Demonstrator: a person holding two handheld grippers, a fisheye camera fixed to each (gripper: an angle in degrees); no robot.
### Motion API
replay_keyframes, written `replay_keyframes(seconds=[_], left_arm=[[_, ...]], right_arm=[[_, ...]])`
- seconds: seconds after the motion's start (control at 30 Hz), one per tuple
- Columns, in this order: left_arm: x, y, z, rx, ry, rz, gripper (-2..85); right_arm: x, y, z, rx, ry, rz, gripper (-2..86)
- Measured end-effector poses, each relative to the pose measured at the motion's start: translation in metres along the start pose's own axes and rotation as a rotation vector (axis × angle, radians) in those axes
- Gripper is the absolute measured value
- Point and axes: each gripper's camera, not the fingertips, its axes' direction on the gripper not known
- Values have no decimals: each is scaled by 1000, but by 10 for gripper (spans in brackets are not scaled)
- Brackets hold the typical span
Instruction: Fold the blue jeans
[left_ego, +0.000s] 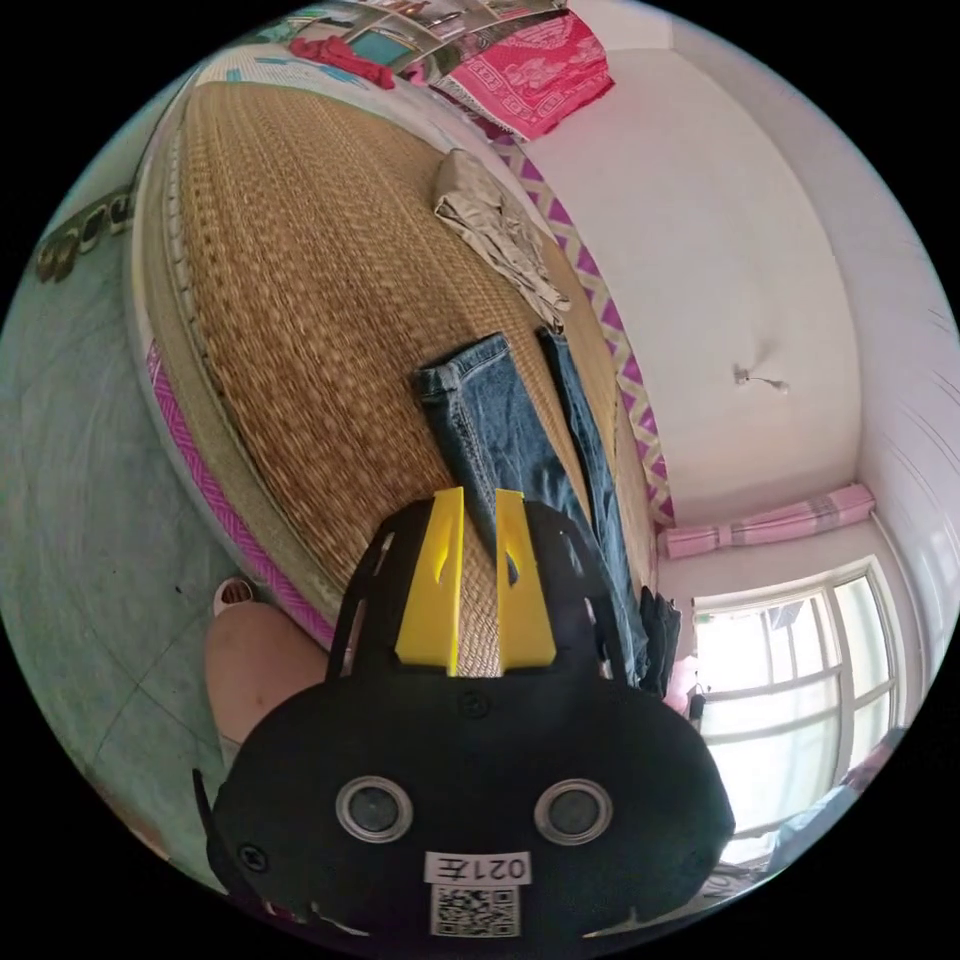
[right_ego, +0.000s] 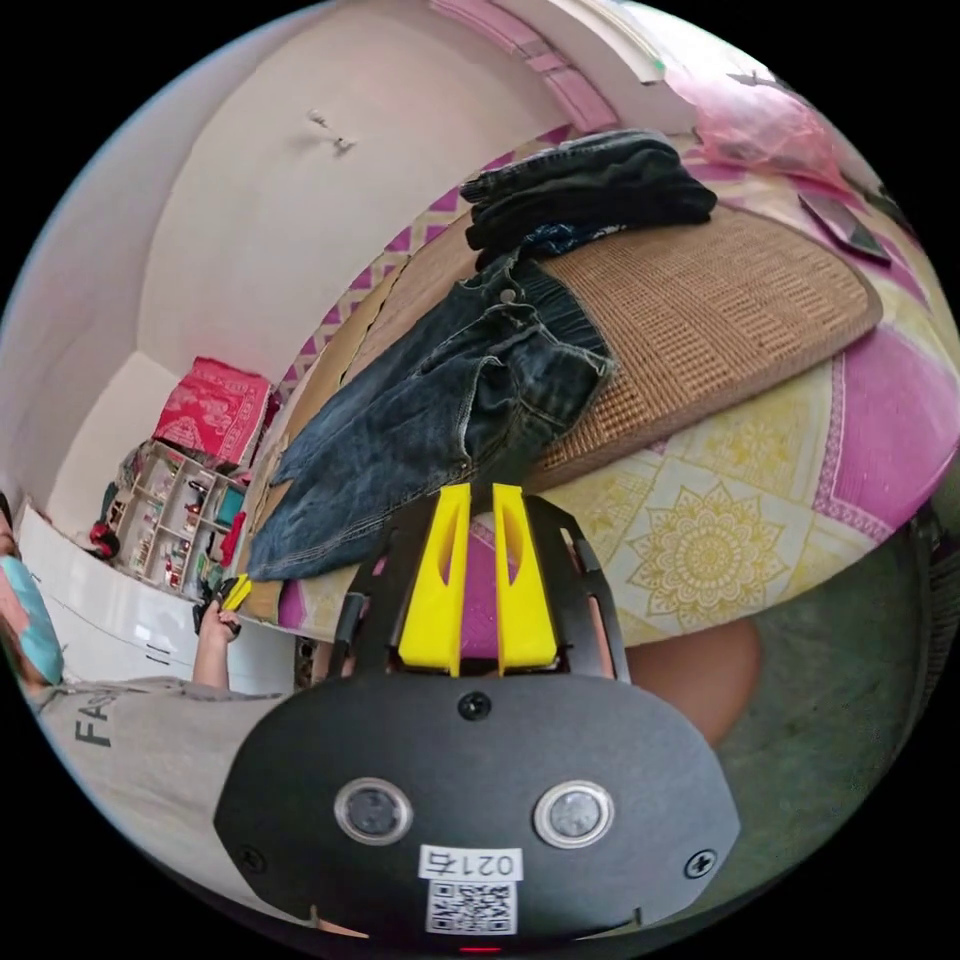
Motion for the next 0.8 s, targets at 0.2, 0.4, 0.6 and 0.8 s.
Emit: replay_keyframes(seconds=[0.2, 0.4, 0.6, 0.8], left_arm=[[-18, 0, 24, -22, 29, 22, 73], [-37, 10, 42, -22, 26, 35, 74], [-67, 22, 61, -20, 41, 39, 53], [-89, 32, 85, -22, 59, 49, 44]], right_arm=[[55, 20, 30, 61, -102, 218, 53], [100, 35, 37, 120, -157, 320, 62], [153, 36, 52, 191, -163, 358, 60], [185, 28, 92, 211, -184, 376, 55]])
